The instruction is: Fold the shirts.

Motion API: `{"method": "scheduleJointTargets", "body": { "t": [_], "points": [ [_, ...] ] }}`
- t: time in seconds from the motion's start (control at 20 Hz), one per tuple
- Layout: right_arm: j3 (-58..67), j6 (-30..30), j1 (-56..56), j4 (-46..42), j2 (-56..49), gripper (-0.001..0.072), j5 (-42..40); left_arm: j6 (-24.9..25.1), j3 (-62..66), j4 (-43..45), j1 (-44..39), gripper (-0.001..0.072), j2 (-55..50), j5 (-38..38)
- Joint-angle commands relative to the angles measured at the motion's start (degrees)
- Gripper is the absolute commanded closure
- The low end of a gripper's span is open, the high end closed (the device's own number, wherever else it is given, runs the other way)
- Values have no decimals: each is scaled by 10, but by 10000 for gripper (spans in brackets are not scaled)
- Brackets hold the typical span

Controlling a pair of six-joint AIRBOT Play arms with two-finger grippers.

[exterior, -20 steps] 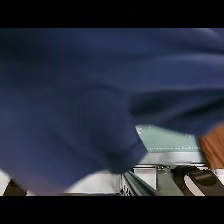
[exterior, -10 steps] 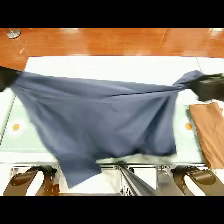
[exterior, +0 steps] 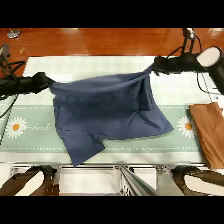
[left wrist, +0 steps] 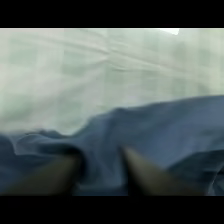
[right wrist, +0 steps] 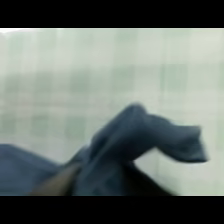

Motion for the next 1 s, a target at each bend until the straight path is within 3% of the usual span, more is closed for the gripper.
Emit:
{"method": "scheduleJointTargets", "body": {
  "t": [0.0, 0.1, 0.2, 0.25, 0.35, 0.45, 0.6, 0.75, 0.95],
  "points": [
    [90, -12, -71, 113, -95, 81, 64, 0, 22, -9, 12, 6, -55, -18],
    [107, -34, -144, 94, -85, 81, 177, -24, 45, 54, 58, 6, -54, -103],
    [92, -61, -205, -18, -56, 82, 298, -27, 31, 116, 110, 7, -50, -190],
    [49, -60, -230, -77, -24, 82, 314, -27, 5, 134, 132, 8, -45, -217],
    [-108, -47, -272, -73, 69, 83, 238, -28, -86, 127, 175, 9, -22, -224],
    [-303, -104, -290, 38, 180, 86, 147, -18, -185, 99, 205, 9, 5, -236],
    [-502, -144, -290, 142, 311, 88, 112, 6, -277, 82, 246, 9, 45, -217],
    [-555, -151, -290, 153, 360, 88, 132, 59, -325, -10, 261, 9, 47, -173],
    [-556, -152, -289, 165, 365, 89, 148, 96, -379, -90, 223, 9, 35, -68]
  ]
}}
